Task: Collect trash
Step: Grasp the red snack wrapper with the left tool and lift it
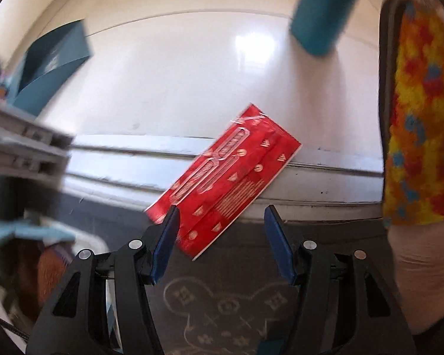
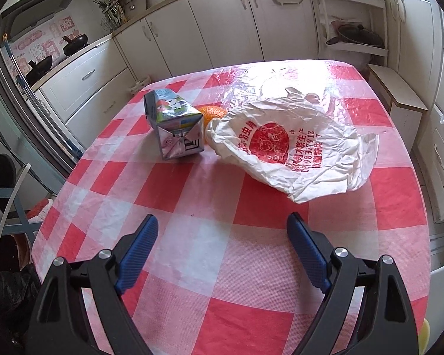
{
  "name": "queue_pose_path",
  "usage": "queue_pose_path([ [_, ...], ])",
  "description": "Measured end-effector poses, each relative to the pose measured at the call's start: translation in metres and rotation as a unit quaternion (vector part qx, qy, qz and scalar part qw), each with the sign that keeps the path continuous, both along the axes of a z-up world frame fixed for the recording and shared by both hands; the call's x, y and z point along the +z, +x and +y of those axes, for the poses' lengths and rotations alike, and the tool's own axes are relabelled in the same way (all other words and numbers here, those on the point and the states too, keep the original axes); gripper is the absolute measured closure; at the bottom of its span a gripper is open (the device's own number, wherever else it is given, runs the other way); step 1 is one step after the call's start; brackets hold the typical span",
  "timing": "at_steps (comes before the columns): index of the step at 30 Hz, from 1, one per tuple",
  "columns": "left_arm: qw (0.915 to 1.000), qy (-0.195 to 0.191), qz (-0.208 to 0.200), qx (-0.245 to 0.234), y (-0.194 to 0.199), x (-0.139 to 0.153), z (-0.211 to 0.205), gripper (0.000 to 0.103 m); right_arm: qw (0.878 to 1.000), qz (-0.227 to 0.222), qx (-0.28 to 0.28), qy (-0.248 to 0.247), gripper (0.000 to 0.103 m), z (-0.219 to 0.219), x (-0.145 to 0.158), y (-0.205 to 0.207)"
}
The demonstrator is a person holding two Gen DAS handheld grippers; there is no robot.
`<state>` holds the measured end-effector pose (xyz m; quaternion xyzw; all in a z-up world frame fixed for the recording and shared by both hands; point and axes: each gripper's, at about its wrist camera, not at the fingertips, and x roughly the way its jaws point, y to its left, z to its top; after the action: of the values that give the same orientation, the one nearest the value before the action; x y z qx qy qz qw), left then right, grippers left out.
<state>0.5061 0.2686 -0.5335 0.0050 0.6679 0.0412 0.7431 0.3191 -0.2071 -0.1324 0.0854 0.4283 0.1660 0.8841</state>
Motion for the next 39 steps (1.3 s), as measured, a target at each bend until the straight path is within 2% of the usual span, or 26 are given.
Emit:
queue_pose_path([
  [4, 0.9996, -0.001, 0.027, 0.009, 0.011, -0.027, 0.005, 0.047, 1.0, 0.0, 0.0, 0.001, 0.017, 0.0, -0.001, 0.001],
  [5, 0.9993, -0.001, 0.033, 0.016, 0.012, -0.032, 0.009, 0.043, 1.0, 0.0, 0.0, 0.001, 0.017, 0.0, -0.001, 0.0],
  [7, 0.9993, -0.003, 0.021, 0.031, 0.017, -0.034, 0.016, 0.037, 1.0, 0.0, 0.0, -0.001, 0.017, 0.0, -0.001, 0.001],
  [13, 0.9995, 0.002, 0.003, 0.03, 0.023, -0.035, 0.022, 0.035, 1.0, 0.001, -0.003, 0.003, 0.017, 0.0, -0.001, 0.001],
  [14, 0.9995, 0.0, -0.005, 0.033, 0.022, -0.035, 0.021, 0.038, 1.0, 0.001, -0.004, 0.007, 0.017, 0.001, -0.001, 0.001],
  [16, 0.999, 0.0, -0.023, 0.038, 0.018, -0.031, 0.021, 0.053, 1.0, 0.001, -0.004, 0.004, 0.017, 0.005, -0.002, 0.001],
  [18, 0.9979, 0.005, -0.032, 0.056, 0.015, -0.027, 0.025, 0.084, 1.0, 0.001, -0.004, 0.01, 0.017, 0.003, -0.002, 0.001],
  [20, 0.9966, -0.005, -0.035, 0.074, 0.01, -0.023, 0.032, 0.098, 1.0, 0.002, -0.004, 0.009, 0.017, 0.003, -0.002, 0.001],
  [22, 0.9948, -0.027, -0.033, 0.093, 0.004, -0.02, 0.039, 0.102, 1.0, 0.002, -0.004, 0.01, 0.017, 0.003, -0.002, 0.001],
  [25, 0.9868, -0.08, -0.033, 0.137, -0.014, -0.013, 0.054, 0.103, 1.0, 0.001, -0.004, 0.014, 0.017, 0.002, -0.002, 0.001],
  [29, 0.9701, -0.138, -0.048, 0.194, -0.047, 0.015, 0.076, 0.103, 1.0, 0.001, -0.004, 0.017, 0.017, 0.001, -0.002, 0.001],
  [31, 0.9661, -0.152, -0.06, 0.2, -0.063, 0.036, 0.081, 0.103, 1.0, 0.001, -0.004, 0.016, 0.017, 0.001, -0.002, 0.001],
  [33, 0.9671, -0.153, -0.078, 0.187, -0.075, 0.066, 0.08, 0.103, 1.0, 0.001, -0.004, 0.014, 0.017, 0.001, -0.002, 0.0],
  [39, 0.9705, -0.133, -0.171, 0.105, -0.084, 0.2, 0.054, 0.103, 1.0, 0.0, -0.004, 0.004, 0.017, 0.003, -0.001, 0.0],
])
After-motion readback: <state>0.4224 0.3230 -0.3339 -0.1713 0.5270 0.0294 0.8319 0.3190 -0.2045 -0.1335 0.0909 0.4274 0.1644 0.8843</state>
